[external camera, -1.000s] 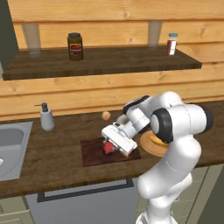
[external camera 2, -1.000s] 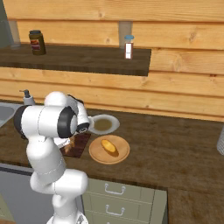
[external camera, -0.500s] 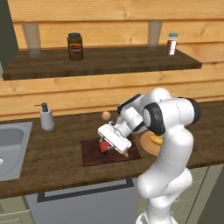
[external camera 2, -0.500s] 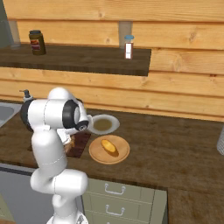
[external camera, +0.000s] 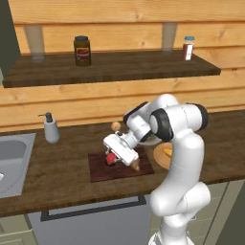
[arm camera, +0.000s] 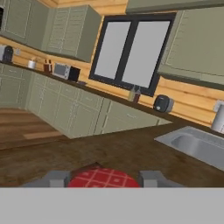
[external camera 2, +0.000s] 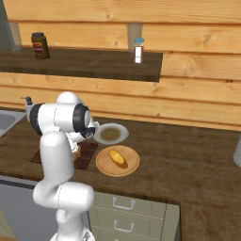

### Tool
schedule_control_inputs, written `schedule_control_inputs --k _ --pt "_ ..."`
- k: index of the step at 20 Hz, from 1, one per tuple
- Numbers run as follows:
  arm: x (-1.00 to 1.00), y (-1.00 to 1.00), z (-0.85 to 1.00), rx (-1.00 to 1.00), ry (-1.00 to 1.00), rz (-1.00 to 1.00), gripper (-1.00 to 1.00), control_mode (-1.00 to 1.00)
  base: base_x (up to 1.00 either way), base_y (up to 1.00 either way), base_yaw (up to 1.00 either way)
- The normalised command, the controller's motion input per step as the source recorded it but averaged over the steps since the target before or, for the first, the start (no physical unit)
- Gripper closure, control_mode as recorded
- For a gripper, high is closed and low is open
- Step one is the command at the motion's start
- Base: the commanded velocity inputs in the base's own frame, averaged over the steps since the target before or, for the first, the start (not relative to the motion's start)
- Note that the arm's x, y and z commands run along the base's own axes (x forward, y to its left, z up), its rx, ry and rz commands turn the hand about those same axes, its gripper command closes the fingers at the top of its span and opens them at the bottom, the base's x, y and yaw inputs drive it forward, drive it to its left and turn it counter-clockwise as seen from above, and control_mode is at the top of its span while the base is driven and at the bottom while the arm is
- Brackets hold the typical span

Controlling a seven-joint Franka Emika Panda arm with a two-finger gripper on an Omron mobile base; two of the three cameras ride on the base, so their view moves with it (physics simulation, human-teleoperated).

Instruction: From the different types of pastries on the counter, select a croissant and place it on the cutting board. Then retrieve a jar of jam from the cabinet and place it alongside the croissant on the cutting board.

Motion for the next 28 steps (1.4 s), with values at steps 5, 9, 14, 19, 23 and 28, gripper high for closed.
schedule_control_inputs --k 5,9,14,19,23,28 --pt "0.3 0.07 -0.43 0.01 -0.02 0.0 1.0 -1.0 0.0 0.0 0.0" --pt "0.01 0.0 -0.37 0.0 -0.07 0.0 1.0 -1.0 0.0 0.0 0.0" --pt "-0.13 0.01 -0.07 0.0 -0.17 0.0 -1.0 -1.0 0.0 0.0 0.0" --pt "-0.12 0.02 0.45 0.0 -0.21 0.0 -1.0 -1.0 0.0 0.0 0.0" --pt "0.0 0.0 0.11 0.0 -0.04 0.0 -1.0 -1.0 0.0 0.0 0.0" --pt "0.12 -0.23 0.5 0.0 -0.15 -0.02 -1.0 -1.0 0.0 0.0 0.0"
